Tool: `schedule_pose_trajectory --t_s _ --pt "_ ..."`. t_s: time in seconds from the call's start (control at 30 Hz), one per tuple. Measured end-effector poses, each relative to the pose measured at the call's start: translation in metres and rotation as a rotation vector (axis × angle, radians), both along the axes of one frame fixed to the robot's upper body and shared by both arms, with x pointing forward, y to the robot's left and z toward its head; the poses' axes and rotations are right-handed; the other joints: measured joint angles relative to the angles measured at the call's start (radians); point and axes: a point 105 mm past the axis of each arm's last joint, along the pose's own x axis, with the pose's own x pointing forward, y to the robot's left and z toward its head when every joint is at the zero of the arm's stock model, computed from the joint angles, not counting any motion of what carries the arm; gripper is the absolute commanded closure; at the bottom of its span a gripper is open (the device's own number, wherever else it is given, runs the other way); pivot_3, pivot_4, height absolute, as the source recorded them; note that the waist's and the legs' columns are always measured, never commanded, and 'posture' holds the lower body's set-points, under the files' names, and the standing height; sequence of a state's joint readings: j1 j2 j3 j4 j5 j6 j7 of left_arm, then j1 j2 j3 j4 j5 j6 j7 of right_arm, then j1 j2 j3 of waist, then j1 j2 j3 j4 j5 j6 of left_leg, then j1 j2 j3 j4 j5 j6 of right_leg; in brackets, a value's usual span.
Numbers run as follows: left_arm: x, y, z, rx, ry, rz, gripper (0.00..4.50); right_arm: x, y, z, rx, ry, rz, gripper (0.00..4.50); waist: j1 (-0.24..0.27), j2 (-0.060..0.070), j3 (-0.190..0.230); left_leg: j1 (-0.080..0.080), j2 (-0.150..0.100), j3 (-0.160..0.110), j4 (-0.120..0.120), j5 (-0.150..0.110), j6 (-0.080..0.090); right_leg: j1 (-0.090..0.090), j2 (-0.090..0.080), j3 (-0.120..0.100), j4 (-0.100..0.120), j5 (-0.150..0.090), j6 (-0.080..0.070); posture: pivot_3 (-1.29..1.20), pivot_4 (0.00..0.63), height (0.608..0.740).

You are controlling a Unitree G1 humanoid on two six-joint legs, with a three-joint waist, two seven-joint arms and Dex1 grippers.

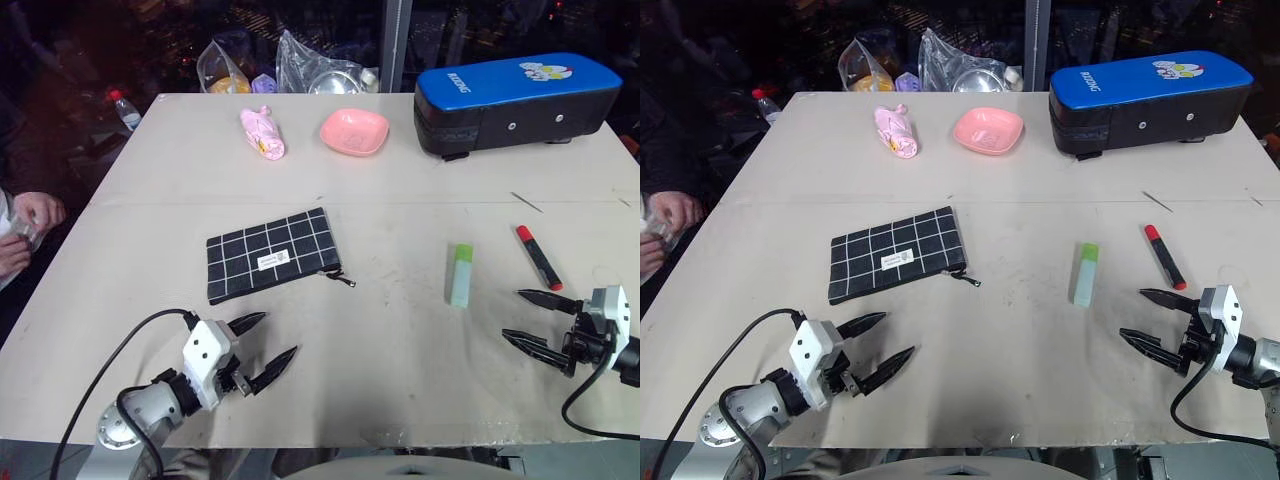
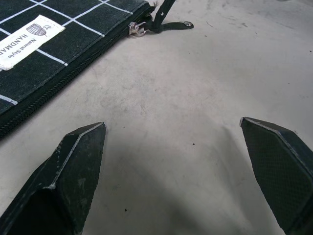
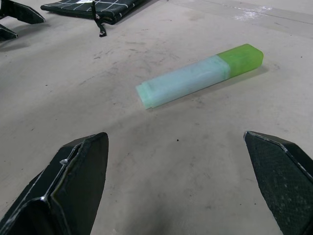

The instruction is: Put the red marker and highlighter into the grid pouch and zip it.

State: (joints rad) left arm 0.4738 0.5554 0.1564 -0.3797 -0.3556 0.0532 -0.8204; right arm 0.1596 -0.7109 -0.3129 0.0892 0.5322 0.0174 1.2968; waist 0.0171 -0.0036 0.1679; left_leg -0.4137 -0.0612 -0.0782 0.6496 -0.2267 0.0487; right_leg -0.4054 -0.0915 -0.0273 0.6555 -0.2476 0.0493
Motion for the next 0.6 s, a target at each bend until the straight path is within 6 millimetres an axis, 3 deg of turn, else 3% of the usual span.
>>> schedule_pose_trajectory --t_s 0.33,0.6 --pt "0.002 0.0 0.0 -0.005 -0.006 0.001 0.0 0.001 0.002 0.002 0.004 -0.011 0.006 0.03 0.0 0.0 0.0 0.0 0.0 0.0 0.0 0.0 0.0 0.0 0.0 0.0 0.0 0.0 0.0 0.0 0.15 0.734" --pt "-0.001 0.012 -0.003 -0.028 0.017 0.03 0.0 0.001 0.007 0.004 0.017 -0.04 0.008 0.03 -0.001 0.0 0.0 0.0 0.0 0.0 0.0 0.0 0.0 0.0 0.0 0.0 0.0 0.0 0.0 0.0 0.15 0.734"
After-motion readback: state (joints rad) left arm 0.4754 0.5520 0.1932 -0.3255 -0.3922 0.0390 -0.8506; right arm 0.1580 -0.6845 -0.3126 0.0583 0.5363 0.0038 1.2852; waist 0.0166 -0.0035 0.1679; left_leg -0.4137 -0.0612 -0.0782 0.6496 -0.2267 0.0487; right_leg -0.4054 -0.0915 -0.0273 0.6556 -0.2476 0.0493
